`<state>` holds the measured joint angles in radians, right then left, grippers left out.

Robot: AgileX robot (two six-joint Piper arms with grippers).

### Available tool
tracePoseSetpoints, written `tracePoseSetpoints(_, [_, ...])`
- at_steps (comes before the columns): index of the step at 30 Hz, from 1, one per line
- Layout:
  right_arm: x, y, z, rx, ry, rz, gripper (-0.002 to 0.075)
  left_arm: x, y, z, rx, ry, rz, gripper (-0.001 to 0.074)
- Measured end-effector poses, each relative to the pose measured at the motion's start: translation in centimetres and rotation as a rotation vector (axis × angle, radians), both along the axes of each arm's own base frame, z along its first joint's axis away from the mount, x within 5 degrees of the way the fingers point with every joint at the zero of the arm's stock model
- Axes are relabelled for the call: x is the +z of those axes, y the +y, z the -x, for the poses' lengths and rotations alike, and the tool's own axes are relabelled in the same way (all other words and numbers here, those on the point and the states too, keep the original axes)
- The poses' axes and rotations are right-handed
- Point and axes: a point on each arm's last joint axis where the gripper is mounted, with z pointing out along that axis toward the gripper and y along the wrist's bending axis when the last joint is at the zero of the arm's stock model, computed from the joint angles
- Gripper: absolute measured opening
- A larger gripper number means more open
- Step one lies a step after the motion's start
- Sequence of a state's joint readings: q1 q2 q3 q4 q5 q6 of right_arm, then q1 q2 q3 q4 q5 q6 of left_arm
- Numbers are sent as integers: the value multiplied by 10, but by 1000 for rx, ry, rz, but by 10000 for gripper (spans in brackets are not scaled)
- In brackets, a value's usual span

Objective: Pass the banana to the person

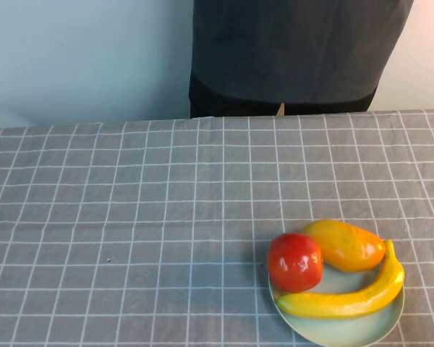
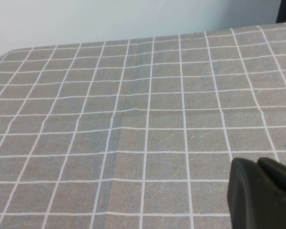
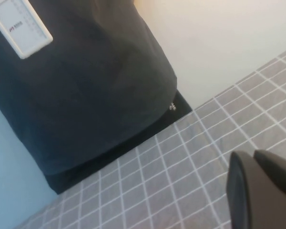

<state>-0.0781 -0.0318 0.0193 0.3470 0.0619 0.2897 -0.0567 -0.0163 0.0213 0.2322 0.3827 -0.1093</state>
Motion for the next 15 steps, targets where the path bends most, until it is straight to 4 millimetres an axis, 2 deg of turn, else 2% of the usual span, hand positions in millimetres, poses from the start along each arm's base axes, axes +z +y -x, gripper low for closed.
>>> tracePoseSetpoints(3, [11,2,2,16,-3,-15,-4,0,0,0,0,0,0,-4])
tracePoseSetpoints(6, [29,5,3,57,70,3,-1,0,0,0,0,0,0,-4])
tracePoseSetpoints(10, [55,11,-3,134,238,134,-1,0,0,0,0,0,0,-4])
tracePoseSetpoints(15, [81,18,-20,301,541,288,-1,0,0,0,0,0,0,-4])
